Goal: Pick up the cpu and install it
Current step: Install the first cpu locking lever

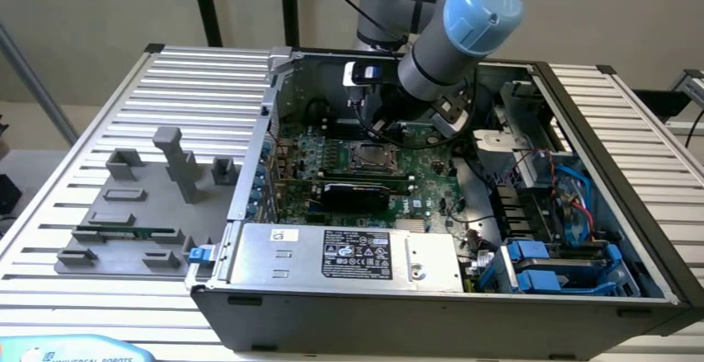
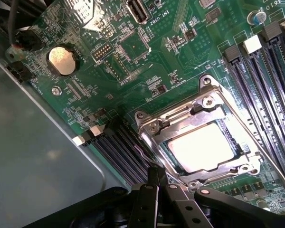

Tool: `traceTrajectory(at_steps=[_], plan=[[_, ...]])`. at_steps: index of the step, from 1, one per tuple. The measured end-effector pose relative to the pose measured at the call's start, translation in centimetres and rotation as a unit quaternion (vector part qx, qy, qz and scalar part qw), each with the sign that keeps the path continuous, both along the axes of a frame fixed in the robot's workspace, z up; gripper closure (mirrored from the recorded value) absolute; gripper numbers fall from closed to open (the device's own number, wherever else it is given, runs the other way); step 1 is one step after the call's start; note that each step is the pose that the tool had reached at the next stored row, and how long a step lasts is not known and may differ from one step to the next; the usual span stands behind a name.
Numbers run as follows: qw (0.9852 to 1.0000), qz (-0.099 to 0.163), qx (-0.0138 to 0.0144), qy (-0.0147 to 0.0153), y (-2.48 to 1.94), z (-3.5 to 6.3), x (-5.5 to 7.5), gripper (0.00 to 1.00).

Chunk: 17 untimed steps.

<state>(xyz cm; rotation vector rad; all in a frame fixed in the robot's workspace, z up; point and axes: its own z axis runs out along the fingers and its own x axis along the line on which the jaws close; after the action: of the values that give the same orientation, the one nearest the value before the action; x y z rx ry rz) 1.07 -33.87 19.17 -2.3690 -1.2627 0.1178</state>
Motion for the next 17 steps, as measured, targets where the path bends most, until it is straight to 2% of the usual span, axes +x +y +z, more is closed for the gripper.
traceTrajectory(at_steps=[10,17], plan=[[1.0000,0.000,0.0000,0.0002,0.07,-0.12,0.00,0.89],[1.0000,0.000,0.0000,0.0026,0.07,-0.15,0.37,0.89]])
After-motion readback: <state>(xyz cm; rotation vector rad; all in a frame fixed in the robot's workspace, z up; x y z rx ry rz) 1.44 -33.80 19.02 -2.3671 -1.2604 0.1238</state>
